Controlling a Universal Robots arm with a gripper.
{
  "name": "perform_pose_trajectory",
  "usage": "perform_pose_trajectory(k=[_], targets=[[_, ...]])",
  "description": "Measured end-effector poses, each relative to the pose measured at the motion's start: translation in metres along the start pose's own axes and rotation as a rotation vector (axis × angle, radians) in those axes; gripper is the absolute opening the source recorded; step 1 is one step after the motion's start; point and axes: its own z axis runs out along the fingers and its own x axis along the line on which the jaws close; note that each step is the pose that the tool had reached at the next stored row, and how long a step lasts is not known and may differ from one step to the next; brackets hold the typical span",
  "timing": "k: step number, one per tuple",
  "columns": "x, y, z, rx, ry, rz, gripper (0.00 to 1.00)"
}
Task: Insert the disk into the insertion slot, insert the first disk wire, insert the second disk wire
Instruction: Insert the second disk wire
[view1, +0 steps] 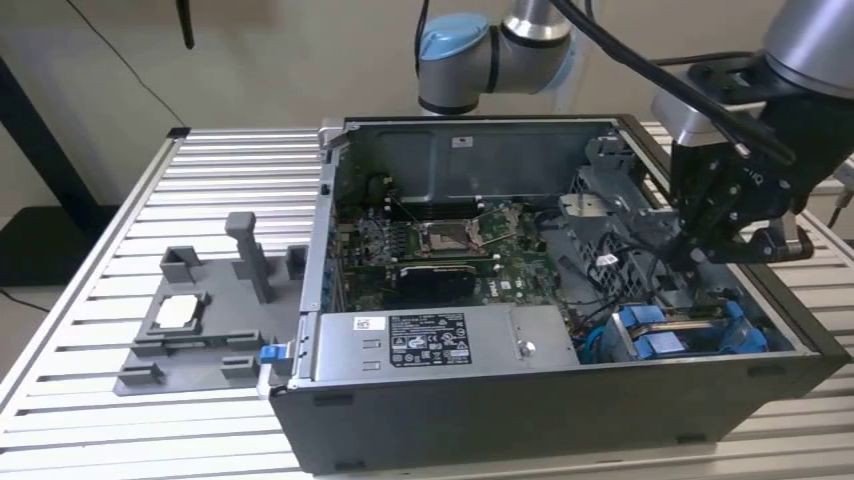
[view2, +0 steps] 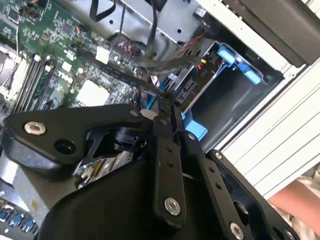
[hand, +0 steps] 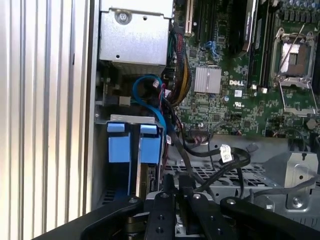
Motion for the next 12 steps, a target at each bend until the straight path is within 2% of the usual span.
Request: perform_pose_trajectory(k=[7,12], targets=[[0.0051,-0.0017,0.0005,0.0016,0.0003,0.017,0.16],[0.0085,-0.0017,0.0023,0.0024,0.0028,0.025,0.16]])
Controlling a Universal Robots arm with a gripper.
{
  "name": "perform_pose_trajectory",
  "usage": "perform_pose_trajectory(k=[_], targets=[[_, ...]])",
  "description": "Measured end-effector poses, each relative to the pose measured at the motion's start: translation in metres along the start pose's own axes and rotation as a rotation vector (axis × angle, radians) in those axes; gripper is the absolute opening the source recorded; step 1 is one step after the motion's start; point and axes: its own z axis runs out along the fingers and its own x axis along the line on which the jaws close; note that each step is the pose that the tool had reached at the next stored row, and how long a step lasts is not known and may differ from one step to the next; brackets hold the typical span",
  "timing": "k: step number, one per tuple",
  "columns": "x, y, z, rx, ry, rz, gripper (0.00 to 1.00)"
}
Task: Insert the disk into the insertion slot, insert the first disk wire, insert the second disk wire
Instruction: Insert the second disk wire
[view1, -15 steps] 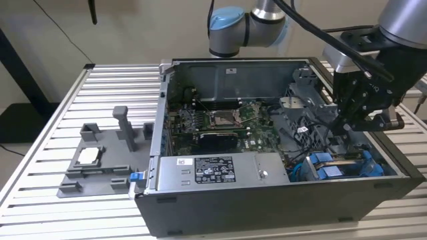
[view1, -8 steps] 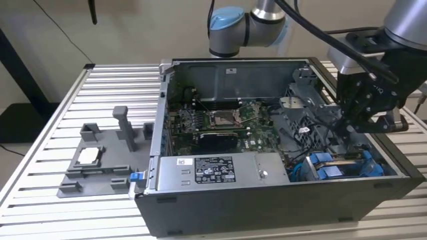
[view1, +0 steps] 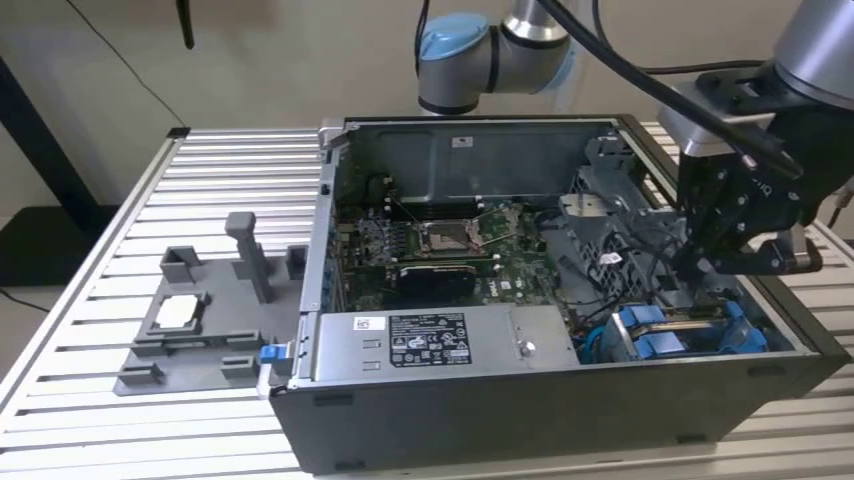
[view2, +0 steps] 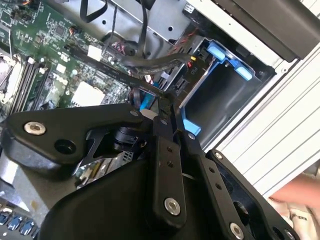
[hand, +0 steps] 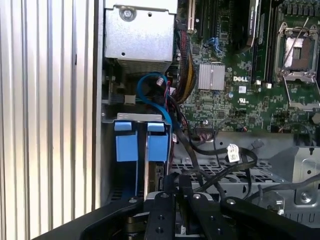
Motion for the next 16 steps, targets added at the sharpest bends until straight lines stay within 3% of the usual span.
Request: perform_pose_trajectory(k=[12,16], targets=[[0.0036,0.0002,0.0073,0.0009,0.0032,0.007,0.16],[0.0048,0.0004,0.0116,0.0043,0.0034,0.007,0.16]])
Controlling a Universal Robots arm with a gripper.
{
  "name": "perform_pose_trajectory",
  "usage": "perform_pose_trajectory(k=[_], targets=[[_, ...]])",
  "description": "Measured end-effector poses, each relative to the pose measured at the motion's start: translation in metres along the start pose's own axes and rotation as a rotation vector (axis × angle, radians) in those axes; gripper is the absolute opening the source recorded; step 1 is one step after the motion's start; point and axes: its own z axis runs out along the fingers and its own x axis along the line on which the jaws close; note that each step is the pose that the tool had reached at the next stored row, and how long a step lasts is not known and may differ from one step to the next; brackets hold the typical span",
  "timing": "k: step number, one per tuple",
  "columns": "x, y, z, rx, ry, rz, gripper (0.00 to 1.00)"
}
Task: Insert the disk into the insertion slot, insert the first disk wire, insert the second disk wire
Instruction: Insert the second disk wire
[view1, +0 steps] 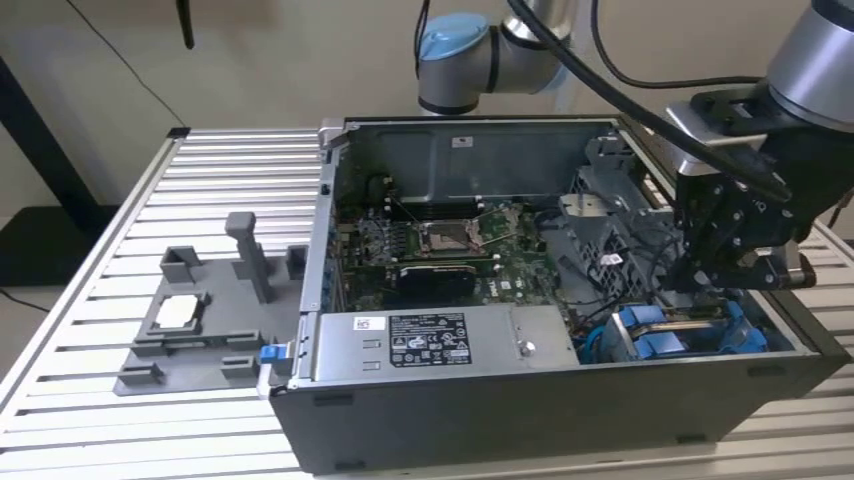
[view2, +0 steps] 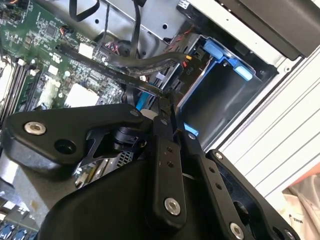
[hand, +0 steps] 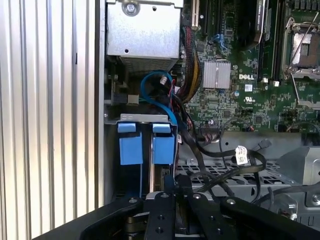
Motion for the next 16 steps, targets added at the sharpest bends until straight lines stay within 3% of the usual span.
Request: perform_pose_trajectory(k=[2,4,10,16], targets=[[0.0011,0.0002,0.0061,0.0074,0.0001,0.000,0.16],[0.0012,0.0002,0.0078,0.0110,0.0002,-0.001,0.16],[0.0013,0.0002,0.0088,0.0136,0.0005,-0.001,0.16],[0.0018,0.0027,0.0135,0.0314,0.0040,-0.002,0.16]])
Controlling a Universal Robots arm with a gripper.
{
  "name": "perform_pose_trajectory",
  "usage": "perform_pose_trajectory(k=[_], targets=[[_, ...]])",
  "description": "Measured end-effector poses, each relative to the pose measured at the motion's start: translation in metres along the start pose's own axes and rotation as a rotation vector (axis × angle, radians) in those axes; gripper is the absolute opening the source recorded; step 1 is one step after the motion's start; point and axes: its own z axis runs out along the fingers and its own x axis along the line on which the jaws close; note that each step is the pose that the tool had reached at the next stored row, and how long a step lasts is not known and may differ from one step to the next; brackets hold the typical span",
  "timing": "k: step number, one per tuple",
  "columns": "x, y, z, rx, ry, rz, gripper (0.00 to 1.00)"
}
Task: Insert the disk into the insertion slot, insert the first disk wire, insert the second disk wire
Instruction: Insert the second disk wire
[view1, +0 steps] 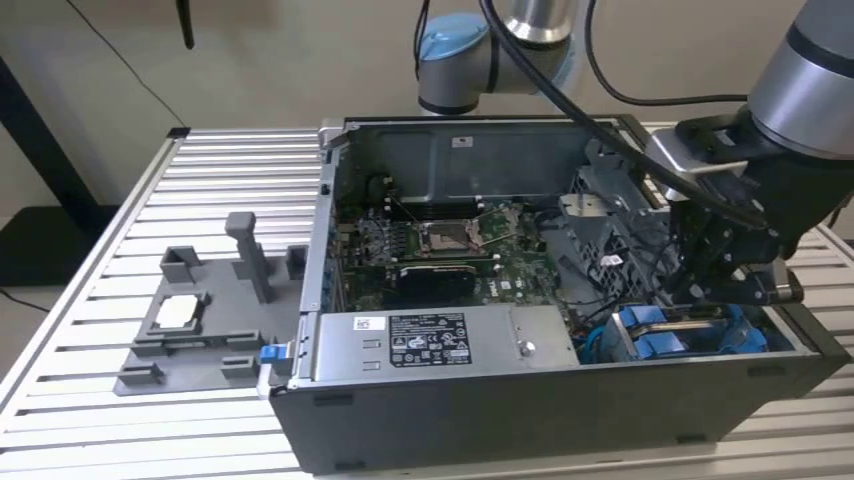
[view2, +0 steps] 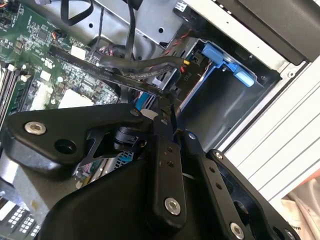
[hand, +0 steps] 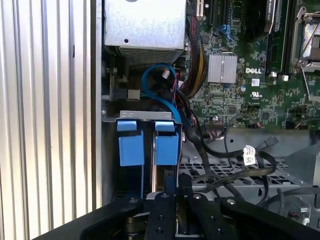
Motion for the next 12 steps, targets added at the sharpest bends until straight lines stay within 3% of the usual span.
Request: perform_pose_trajectory(k=[3,7,12], targets=[[0.0001,0.0002,0.0018,0.0078,0.0016,0.000,0.16],[0.0003,0.0003,0.0031,0.0117,0.0095,0.001,0.16],[0.0005,0.0006,0.0053,0.0191,0.0108,0.002,0.16]])
